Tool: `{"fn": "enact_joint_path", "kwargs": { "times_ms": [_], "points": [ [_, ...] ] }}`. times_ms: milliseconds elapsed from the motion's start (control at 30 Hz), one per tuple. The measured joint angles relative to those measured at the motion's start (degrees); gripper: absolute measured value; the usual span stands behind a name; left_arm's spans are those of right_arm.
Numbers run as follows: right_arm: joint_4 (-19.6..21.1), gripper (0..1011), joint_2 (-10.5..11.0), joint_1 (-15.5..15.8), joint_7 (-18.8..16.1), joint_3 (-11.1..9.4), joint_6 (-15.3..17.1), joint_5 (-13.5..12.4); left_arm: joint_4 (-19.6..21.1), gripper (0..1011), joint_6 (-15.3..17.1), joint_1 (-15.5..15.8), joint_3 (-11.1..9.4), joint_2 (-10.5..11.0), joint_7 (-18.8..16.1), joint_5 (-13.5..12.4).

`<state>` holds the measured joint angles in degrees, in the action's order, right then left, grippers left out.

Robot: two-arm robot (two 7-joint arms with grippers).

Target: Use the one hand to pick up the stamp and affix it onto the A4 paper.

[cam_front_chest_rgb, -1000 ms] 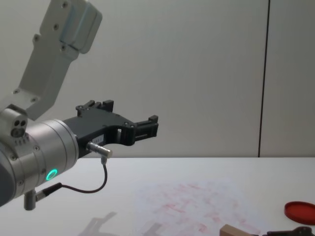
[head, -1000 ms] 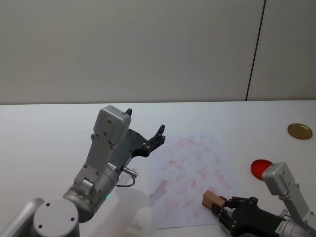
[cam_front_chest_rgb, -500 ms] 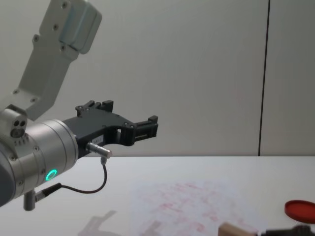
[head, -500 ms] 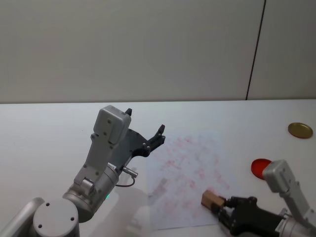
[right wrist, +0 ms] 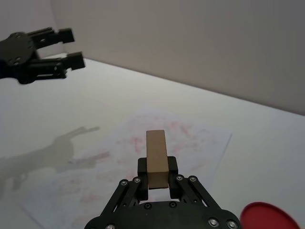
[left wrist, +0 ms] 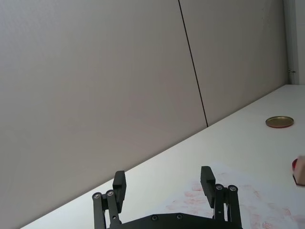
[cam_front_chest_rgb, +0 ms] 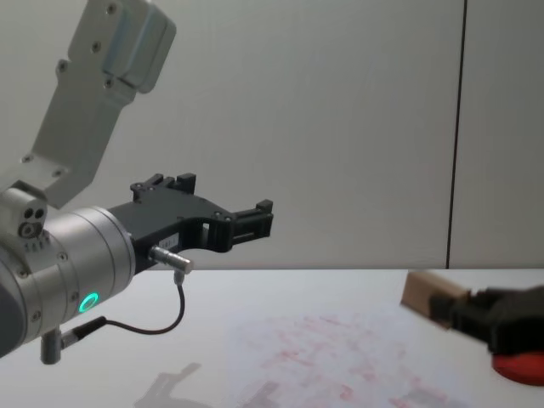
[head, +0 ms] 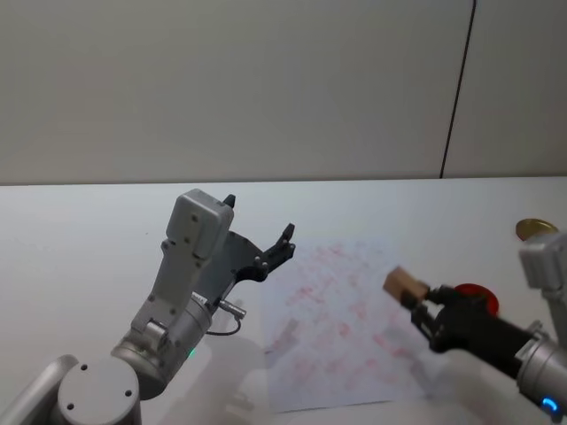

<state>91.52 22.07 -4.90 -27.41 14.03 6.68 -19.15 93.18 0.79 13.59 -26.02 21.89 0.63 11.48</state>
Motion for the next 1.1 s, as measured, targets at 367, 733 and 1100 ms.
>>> {"fn": "enact_joint_path", "kwargs": {
  "times_ms": [367,733,1100],
  "points": [
    [-1.30,216,0.52,-1.63,6.15,-1.85,-1.47,0.18,0.00,993,0.00,0.00,0.00,0.00,0.00,0.00],
    [-5.76,217,0.82,-3.59,9.86,-3.03,-1.89,2.30,0.00,993,0.00,0.00,0.00,0.00,0.00,0.00],
    [-9.66,217,0.69,-4.83,10.26,-3.36,-1.42,2.69,0.00,993,0.00,0.00,0.00,0.00,0.00,0.00]
  ]
}}
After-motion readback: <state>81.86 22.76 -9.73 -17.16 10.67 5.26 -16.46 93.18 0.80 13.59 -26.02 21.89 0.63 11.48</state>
